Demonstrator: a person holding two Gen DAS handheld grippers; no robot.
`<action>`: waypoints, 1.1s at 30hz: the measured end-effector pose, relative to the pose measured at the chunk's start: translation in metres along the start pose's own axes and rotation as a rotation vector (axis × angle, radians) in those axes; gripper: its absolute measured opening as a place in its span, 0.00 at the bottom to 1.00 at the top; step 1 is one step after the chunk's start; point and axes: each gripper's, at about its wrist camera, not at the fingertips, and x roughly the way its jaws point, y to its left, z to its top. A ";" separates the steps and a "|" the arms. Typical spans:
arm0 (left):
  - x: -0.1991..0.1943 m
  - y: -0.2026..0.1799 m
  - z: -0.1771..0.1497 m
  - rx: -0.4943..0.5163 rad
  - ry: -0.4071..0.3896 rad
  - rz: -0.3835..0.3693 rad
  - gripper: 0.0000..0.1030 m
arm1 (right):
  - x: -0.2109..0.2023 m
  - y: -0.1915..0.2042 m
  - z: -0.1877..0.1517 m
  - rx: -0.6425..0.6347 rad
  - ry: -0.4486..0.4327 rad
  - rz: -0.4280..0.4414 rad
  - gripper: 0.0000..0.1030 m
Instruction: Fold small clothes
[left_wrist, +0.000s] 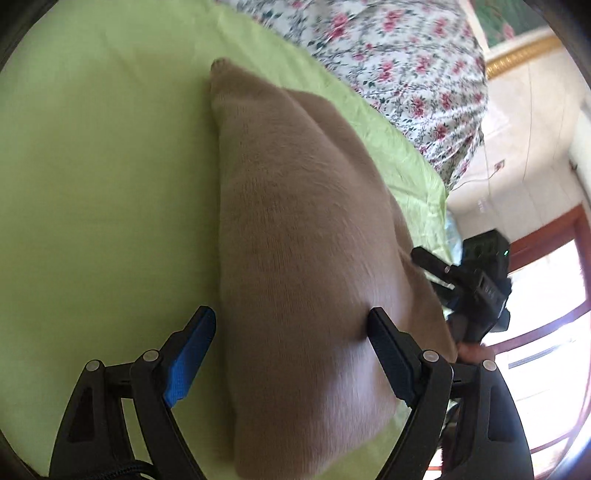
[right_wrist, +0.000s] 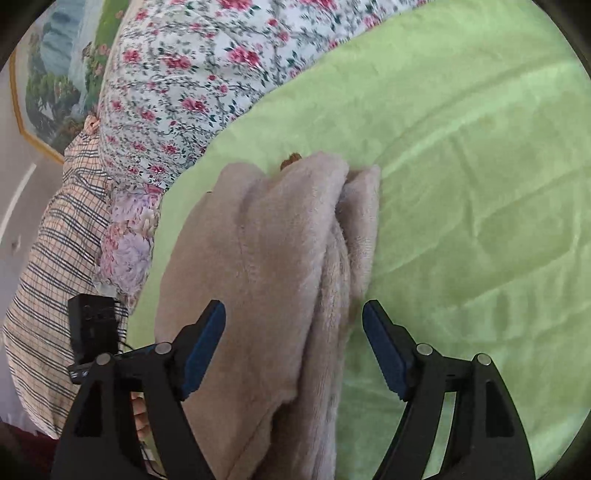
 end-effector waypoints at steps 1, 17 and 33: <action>0.006 0.002 0.004 -0.010 0.006 -0.012 0.86 | 0.004 -0.002 0.001 0.008 0.009 -0.003 0.75; -0.071 0.003 -0.012 0.139 -0.091 0.010 0.49 | 0.035 0.102 -0.043 -0.172 0.029 0.078 0.30; -0.185 0.128 -0.084 0.021 -0.117 0.078 0.66 | 0.126 0.170 -0.094 -0.217 0.176 0.111 0.48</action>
